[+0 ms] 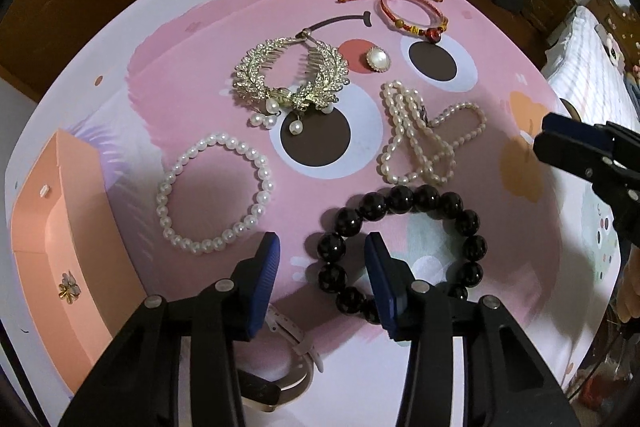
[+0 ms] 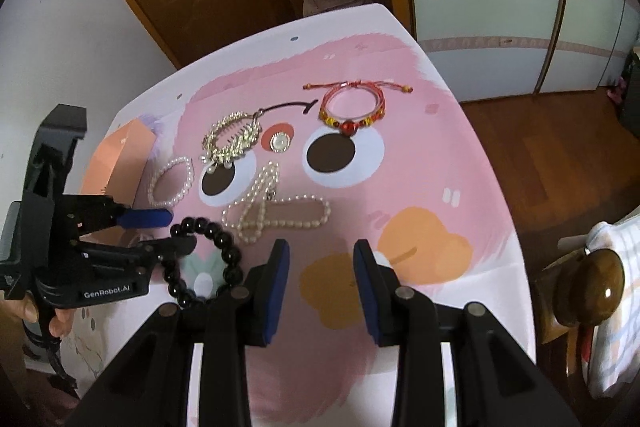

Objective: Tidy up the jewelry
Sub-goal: 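Close the left tool on the black bead bracelet, then lift the black bead bracelet with the left tool while the right tool approaches the pink watch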

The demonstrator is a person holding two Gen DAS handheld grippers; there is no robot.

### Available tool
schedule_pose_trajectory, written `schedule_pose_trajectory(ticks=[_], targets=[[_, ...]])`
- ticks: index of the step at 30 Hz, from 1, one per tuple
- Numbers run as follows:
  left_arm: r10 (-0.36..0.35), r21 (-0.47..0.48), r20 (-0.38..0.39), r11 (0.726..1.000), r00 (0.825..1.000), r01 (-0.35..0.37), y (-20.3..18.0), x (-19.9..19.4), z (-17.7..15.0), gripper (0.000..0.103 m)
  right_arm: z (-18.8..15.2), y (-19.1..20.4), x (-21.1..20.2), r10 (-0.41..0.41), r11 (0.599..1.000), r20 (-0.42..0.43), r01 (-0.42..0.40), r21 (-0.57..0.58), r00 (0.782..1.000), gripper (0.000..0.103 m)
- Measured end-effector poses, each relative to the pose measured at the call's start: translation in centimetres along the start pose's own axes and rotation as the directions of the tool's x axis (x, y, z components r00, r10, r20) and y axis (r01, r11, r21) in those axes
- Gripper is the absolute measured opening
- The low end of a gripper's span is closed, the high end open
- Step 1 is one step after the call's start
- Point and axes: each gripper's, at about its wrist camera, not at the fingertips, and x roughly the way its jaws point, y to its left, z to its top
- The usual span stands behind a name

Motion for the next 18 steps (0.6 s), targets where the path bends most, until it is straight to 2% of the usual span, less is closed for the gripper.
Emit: schedule_pose_trajectory(ticks=[2,4,8,11,18], targets=[[-0.005,0.003,-0.009,1.000,1.000,0.005,0.2,-0.1,0.0,0.040,0.1,0.0,-0.1,0.002,1.000,0.003,-0.002,-0.002,1.000,0.033],[-0.005,0.016,-0.008,1.000,1.000,0.005,-0.3,0.0,1.0,0.013,0.1,0.1,0.0,0.006,1.000,0.001,-0.006,-0.003,1.000,0.033],[0.019,0.030,-0.006,0.999,1.000,-0.019,-1.0,-0.1,0.7,0.012,-0.3,0.2,0.1,0.008,1.000,-0.007,-0.008,-0.005,1.000,0.033],[0.034,0.005,0.007,0.999,0.999,-0.034,-1.2,-0.3,0.4,0.012,-0.6,0.3,0.2,0.016,1.000,-0.013,-0.016,-0.006,1.000,0.033],[0.083,-0.041,0.103,0.996,0.991,-0.079,-1.8,-2.6,-1.4,0.012,-1.2,0.9,-0.2,0.032,0.999,-0.005,-0.032,-0.025,0.999,0.033]])
